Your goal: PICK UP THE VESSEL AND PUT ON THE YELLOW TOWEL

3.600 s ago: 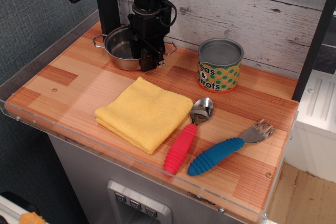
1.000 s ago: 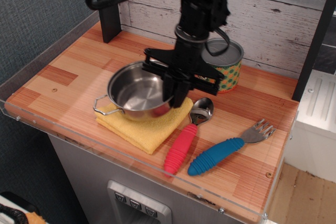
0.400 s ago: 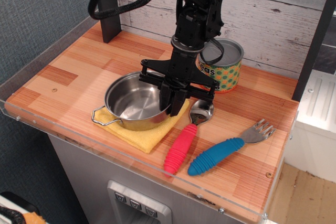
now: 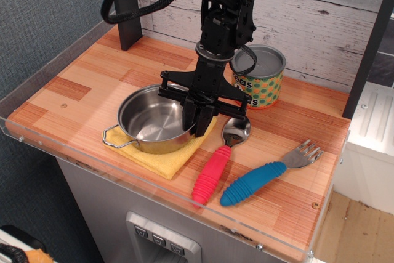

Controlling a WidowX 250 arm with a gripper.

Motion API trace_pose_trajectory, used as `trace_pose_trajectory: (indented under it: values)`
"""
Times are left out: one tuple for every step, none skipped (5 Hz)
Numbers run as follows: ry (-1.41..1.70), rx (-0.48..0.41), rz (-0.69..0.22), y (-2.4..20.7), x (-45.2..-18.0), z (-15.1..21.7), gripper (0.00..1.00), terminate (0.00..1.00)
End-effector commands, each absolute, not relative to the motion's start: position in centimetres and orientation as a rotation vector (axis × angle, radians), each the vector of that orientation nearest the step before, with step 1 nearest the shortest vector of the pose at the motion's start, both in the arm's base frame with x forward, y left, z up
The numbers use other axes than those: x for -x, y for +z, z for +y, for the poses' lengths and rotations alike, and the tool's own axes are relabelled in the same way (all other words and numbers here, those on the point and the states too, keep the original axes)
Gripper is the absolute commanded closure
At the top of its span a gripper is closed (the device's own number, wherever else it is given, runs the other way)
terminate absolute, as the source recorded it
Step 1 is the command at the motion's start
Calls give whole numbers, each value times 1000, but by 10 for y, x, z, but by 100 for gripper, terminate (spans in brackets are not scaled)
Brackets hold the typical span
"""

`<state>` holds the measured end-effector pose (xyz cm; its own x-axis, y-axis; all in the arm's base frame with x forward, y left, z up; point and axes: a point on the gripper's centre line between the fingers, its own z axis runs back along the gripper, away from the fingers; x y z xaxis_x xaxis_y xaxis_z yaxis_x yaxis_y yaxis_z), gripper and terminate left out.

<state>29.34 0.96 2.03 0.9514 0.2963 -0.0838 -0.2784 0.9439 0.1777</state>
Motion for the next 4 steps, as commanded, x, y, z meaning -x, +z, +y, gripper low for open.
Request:
trace_pose_trajectory:
  values:
    - [314,-153,63,45,-302,13,0,0]
    - [305,-148,25,59,-301,12,0,0]
    - [306,-178,-37,82,-301,14,0,0]
    - [344,-200,-162,104,-301,24,0,0]
